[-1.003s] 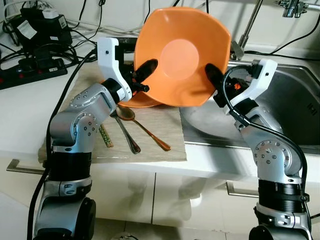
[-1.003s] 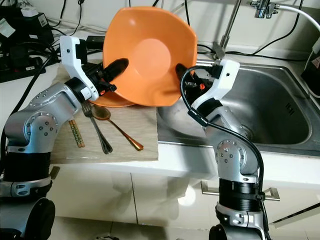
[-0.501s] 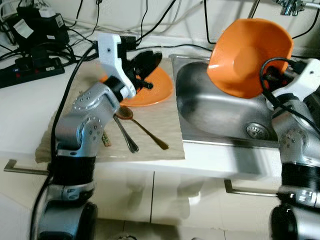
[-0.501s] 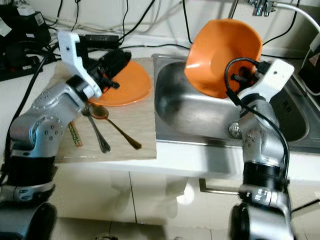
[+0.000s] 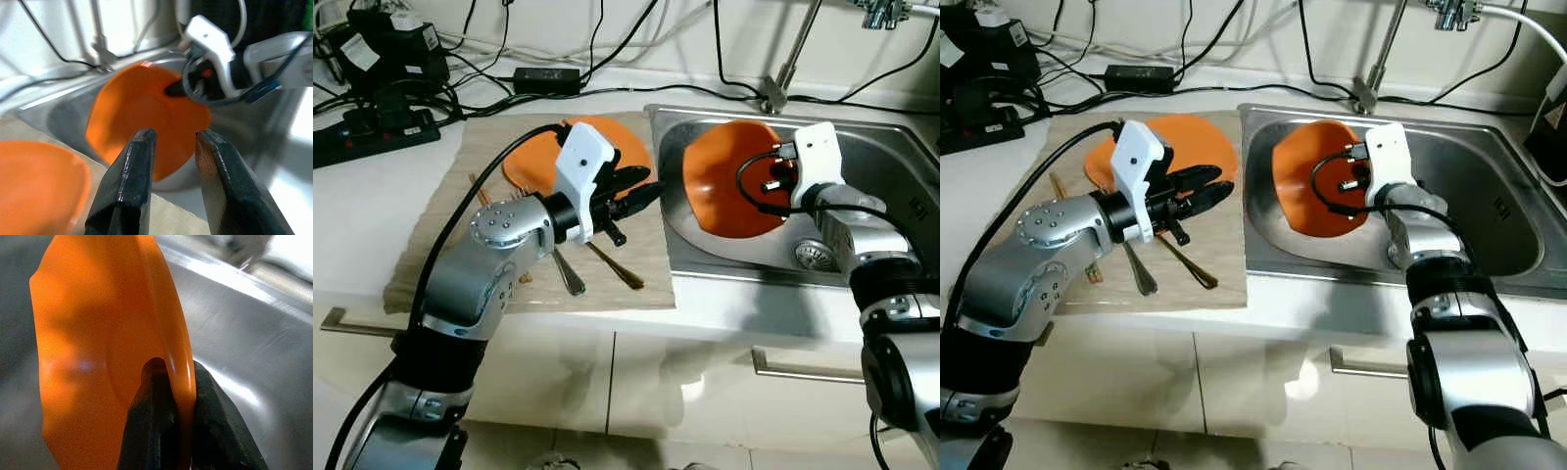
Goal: Kitchen organization
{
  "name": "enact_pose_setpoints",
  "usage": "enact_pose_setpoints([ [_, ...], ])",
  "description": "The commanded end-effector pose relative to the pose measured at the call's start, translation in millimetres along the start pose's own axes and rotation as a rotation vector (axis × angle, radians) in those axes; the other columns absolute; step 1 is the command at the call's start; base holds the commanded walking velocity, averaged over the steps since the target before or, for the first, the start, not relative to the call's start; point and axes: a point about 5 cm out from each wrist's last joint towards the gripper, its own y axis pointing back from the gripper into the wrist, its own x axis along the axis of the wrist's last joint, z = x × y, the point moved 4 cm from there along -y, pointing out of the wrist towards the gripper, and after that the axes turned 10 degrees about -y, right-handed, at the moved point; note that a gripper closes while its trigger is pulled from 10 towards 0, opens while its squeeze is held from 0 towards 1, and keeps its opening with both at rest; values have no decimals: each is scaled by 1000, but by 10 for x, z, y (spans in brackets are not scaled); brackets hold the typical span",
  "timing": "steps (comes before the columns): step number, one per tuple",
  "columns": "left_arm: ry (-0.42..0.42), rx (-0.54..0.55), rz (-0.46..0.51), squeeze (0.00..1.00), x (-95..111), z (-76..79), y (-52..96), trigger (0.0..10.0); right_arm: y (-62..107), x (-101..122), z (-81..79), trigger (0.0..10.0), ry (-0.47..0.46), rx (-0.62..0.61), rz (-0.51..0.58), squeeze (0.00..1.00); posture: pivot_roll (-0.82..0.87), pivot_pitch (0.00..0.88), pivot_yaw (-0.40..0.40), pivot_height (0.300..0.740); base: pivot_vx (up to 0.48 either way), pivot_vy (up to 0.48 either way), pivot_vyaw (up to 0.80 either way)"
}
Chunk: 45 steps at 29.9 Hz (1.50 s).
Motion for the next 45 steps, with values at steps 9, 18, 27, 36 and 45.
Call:
enact_pose_setpoints([
  [9,-37,-38,-47,0,-62,79,26,10000,-33,-467,-159,10000,49,66,-167,1000,3,34,-79,740,0,0,0],
  [18,-46,47,-46,0,-35,-78,17,10000,-5,-321,66,10000,41,-25,-78,1000,-1,28,-72,740,0,0,0],
  [27,-18,237,-80,0,-91,-414,51,10000,57,-28,289,10000,94,-74,26,0,-9,11,-63,740,0,0,0],
  [36,204,601,-159,1000,-352,-1079,312,10000,122,345,-26,10000,-125,129,291,0,-2,0,-67,740,0,0,0],
  [45,420,721,-193,1000,-604,-1414,394,10000,406,380,-611,10000,-314,239,454,0,-6,0,-44,740,0,0,0],
])
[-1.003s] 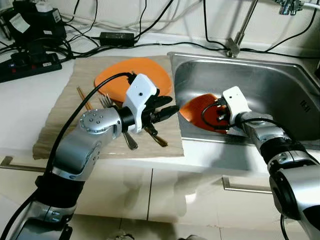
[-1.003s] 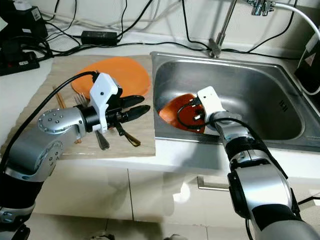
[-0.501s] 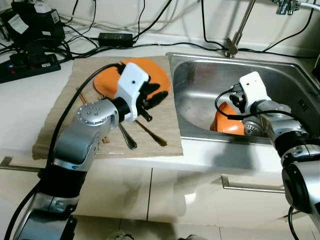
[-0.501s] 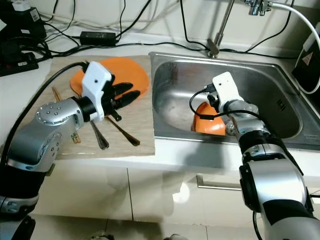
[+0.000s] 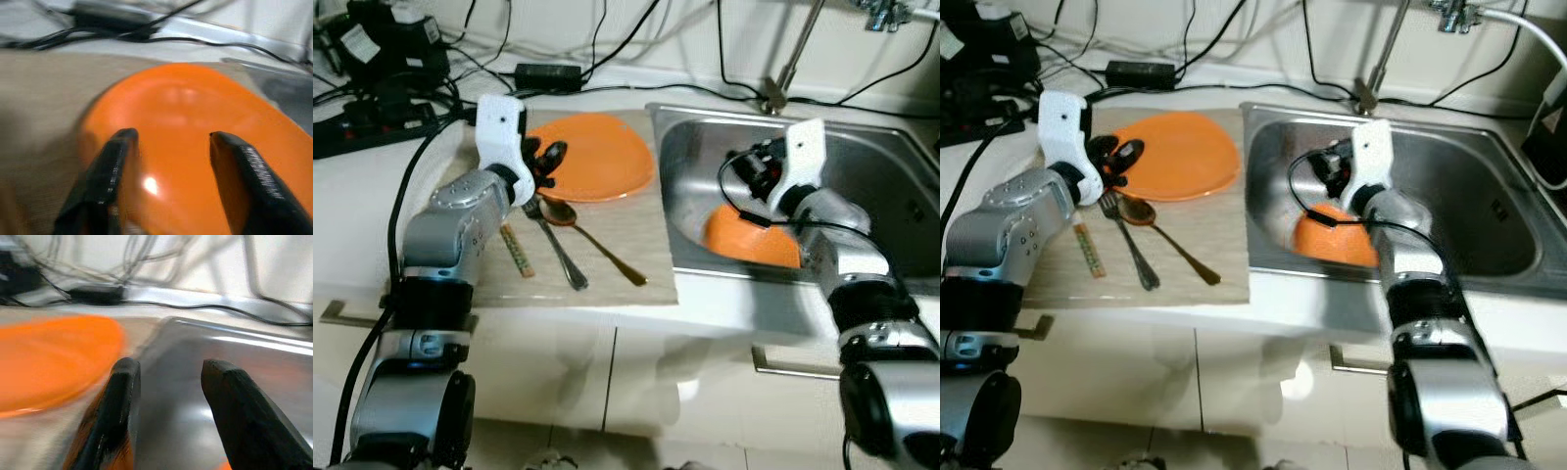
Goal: Kitchen organization
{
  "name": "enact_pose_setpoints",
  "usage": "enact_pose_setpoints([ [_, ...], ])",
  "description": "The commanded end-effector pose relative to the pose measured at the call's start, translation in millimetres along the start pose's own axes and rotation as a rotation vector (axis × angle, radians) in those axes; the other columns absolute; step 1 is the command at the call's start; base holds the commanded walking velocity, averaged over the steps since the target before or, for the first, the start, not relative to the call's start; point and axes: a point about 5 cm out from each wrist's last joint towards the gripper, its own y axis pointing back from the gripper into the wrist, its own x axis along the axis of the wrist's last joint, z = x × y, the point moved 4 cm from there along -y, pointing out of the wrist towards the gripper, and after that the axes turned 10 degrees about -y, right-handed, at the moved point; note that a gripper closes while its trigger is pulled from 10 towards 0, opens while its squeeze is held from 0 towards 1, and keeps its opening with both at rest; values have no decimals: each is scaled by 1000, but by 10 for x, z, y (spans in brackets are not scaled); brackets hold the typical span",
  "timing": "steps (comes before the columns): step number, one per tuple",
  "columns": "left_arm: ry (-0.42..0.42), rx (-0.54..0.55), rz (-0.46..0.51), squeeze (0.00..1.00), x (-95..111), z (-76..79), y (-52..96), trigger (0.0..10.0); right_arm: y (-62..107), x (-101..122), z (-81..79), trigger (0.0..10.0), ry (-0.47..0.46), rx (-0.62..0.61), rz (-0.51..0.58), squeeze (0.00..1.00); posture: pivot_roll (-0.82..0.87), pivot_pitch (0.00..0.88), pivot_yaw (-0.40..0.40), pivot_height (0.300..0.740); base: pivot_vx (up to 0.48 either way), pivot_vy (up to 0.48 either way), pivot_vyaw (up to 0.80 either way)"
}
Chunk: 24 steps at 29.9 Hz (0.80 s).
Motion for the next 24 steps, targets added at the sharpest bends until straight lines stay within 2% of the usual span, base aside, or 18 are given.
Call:
enact_pose_setpoints([
  [1,38,-1,18,1000,68,-1,-48,10000,38,164,-13,10000,-1,-9,55,0,-6,0,-44,740,0,0,0],
  [4,55,58,2,1000,40,-140,-114,10000,166,141,-126,10000,-35,-29,100,0,-29,6,-18,740,0,0,0],
  [9,115,79,-4,1000,-11,-194,-159,10000,310,95,-135,10000,-58,-81,94,0,-44,14,-9,740,0,0,0],
  [10,141,84,-9,388,-27,-205,-170,10000,350,83,-138,10000,-69,-93,89,0,-48,18,-6,740,0,0,0],
  [11,159,95,-10,0,-37,-225,-180,10000,390,67,-143,10000,-71,-107,83,0,-55,21,-2,740,0,0,0],
  [13,198,110,-19,0,-64,-250,-194,10000,458,38,-169,10000,-76,-123,73,0,-63,30,2,740,0,0,0],
  [16,215,132,-41,0,-97,-269,-205,10000,510,13,-214,10000,-83,-129,66,0,-72,41,6,740,0,0,0],
  [21,198,167,-54,0,-118,-318,-199,10000,536,5,-252,10000,-87,-133,59,0,-78,48,7,740,0,0,0],
  [24,216,182,-72,0,-151,-337,-196,10000,554,-6,-290,10000,-96,-132,46,0,-81,53,7,740,0,0,0],
])
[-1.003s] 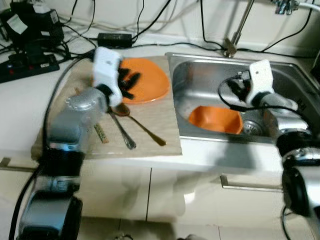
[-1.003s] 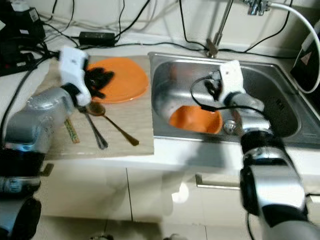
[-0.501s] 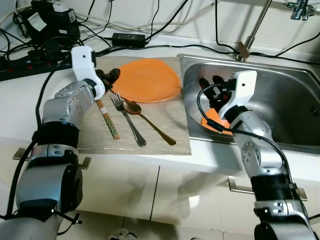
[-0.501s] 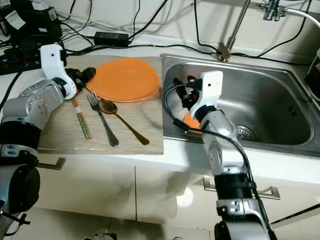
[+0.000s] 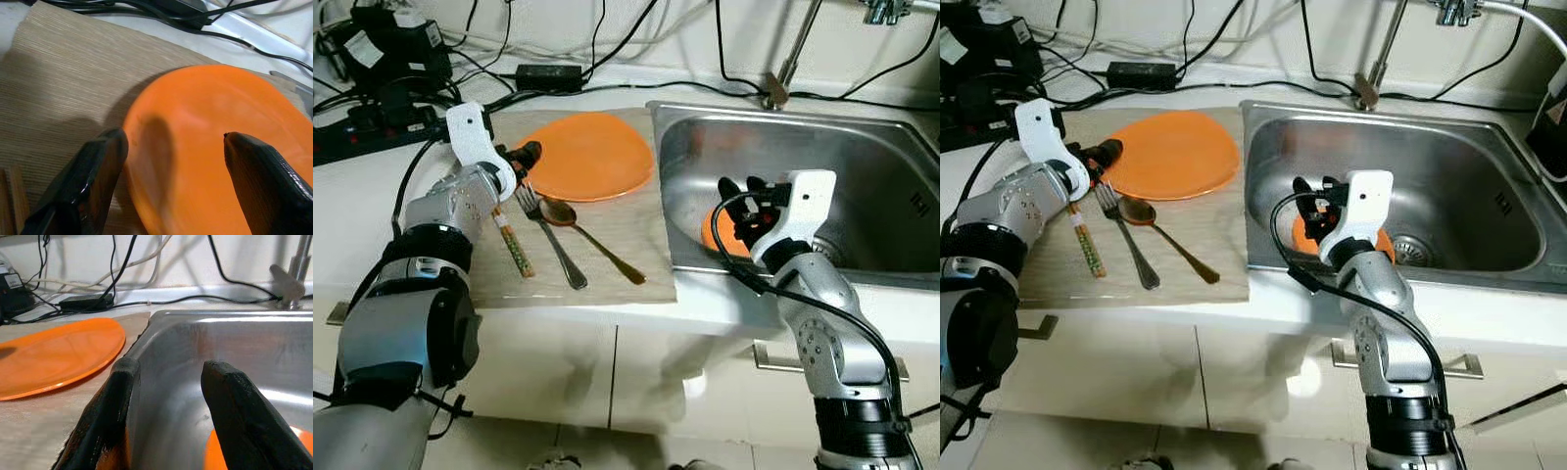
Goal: Kitchen organization
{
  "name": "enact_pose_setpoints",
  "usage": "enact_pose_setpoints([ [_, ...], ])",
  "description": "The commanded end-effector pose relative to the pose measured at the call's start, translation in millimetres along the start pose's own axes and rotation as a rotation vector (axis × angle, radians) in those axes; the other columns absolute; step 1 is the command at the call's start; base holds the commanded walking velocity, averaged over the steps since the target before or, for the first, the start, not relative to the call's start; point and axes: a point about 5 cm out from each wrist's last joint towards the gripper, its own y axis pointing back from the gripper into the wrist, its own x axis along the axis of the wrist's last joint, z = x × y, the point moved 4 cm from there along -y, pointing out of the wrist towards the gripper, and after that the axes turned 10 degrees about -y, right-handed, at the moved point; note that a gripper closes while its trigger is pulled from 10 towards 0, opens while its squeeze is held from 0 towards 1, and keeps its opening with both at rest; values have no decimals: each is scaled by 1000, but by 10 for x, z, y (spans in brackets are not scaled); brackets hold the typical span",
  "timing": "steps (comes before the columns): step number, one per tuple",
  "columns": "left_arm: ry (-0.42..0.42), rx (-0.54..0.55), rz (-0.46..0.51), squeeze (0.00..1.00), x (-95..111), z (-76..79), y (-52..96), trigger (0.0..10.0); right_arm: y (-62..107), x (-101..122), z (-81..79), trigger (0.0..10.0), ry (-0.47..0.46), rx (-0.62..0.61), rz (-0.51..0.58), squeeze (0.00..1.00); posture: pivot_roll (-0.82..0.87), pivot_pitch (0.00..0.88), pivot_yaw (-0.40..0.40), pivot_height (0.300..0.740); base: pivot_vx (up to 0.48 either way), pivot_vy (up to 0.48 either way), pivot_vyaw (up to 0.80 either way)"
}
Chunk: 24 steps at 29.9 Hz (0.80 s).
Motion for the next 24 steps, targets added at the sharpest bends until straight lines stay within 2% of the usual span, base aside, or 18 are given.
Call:
enact_pose_setpoints([
  [1,5,28,-15,0,4,-46,2,10000,18,21,-41,10000,-10,7,-3,0,-81,54,6,740,0,0,0],
  [9,-33,106,-18,0,-8,-191,22,10000,40,27,-72,10000,-9,14,-28,0,-79,54,-2,740,0,0,0],
  [12,7,99,-13,0,3,-216,31,10000,41,29,-80,10000,-11,22,-37,0,-75,52,-8,740,0,0,0],
  [15,50,24,-25,0,-30,-131,22,10000,35,16,-106,10000,-10,48,-55,0,-72,52,-11,740,0,0,0],
  [16,112,-67,-41,0,-70,0,11,10000,34,-13,-134,10000,-10,72,-78,0,-72,50,-13,740,0,0,0],
  [17,133,-108,-52,0,-91,59,10,10000,37,-35,-158,10000,-12,91,-95,0,-72,50,-13,740,0,0,0],
  [20,142,-148,-72,0,-132,123,9,10000,54,-75,-211,10000,-18,136,-126,0,-73,49,-12,740,0,0,0],
  [22,136,-160,-107,0,-205,157,9,10000,105,-142,-296,10000,-1,223,-182,0,-74,47,-11,740,0,0,0],
  [23,136,-160,-107,0,-205,157,9,10000,105,-142,-296,10000,-1,223,-182,0,-74,47,-11,740,0,0,0],
  [24,141,-160,-135,0,-265,163,12,10000,170,-209,-353,10000,33,293,-237,0,-76,47,-9,740,0,0,0],
])
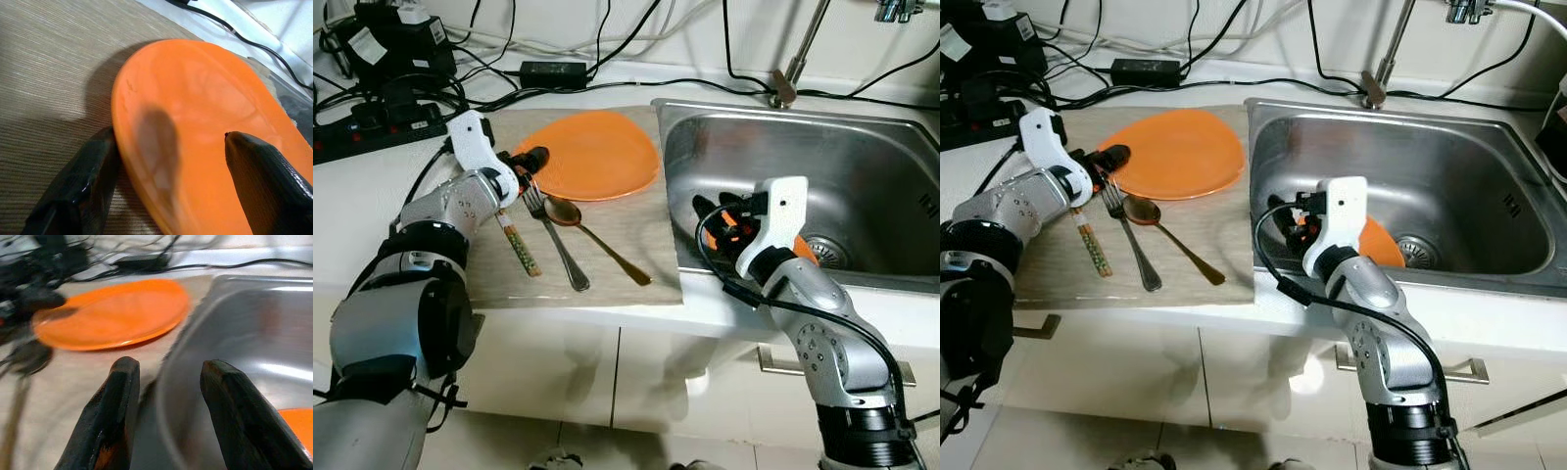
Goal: Kitchen organization
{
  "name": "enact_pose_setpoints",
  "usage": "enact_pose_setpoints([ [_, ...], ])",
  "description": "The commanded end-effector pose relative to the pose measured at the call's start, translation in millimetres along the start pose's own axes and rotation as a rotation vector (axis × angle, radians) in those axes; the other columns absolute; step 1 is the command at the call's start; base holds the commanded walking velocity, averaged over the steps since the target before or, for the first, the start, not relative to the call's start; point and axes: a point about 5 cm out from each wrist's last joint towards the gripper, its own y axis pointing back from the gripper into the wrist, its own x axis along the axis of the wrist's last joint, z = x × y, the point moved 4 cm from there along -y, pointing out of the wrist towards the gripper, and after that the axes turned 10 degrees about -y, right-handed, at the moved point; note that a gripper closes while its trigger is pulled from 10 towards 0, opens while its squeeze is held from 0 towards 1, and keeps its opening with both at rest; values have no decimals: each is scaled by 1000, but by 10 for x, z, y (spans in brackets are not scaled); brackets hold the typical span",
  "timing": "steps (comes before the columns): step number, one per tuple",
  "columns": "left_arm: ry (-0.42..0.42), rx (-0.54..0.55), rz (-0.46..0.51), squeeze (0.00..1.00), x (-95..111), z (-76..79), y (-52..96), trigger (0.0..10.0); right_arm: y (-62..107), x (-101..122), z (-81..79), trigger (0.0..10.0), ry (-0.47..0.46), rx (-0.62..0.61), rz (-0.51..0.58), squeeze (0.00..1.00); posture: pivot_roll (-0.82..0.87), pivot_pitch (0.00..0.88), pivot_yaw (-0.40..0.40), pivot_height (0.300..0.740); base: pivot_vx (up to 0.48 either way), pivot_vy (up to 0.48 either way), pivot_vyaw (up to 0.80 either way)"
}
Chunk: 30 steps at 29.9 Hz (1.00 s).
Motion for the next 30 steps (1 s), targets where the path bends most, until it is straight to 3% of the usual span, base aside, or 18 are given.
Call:
enact_pose_setpoints([
  [1,21,-16,-75,0,-155,44,-18,10000,44,-77,-112,10000,23,82,-60,0,-76,47,-9,740,0,0,0],
  [4,43,-22,-96,0,-212,40,-14,10000,79,-96,-144,10000,30,111,-75,0,-77,46,-8,740,0,0,0],
  [8,144,-69,-87,0,-203,84,-6,10000,88,-70,-144,10000,17,114,-65,0,-80,44,-3,740,0,0,0],
  [9,159,-73,-84,0,-196,83,-4,4902,88,-68,-145,10000,17,114,-64,0,-79,43,-2,740,0,0,0],
  [10,169,-71,-82,0,-191,74,0,1490,92,-67,-149,10000,18,118,-67,0,-79,43,-2,740,0,0,0],
  [11,168,-68,-81,0,-190,67,2,0,92,-66,-150,10000,18,119,-67,0,-79,43,-2,740,0,0,0],
  [30,166,-100,-107,0,-239,37,37,0,82,-94,-120,10000,41,111,-77,0,-73,31,-10,740,0,0,0],
])
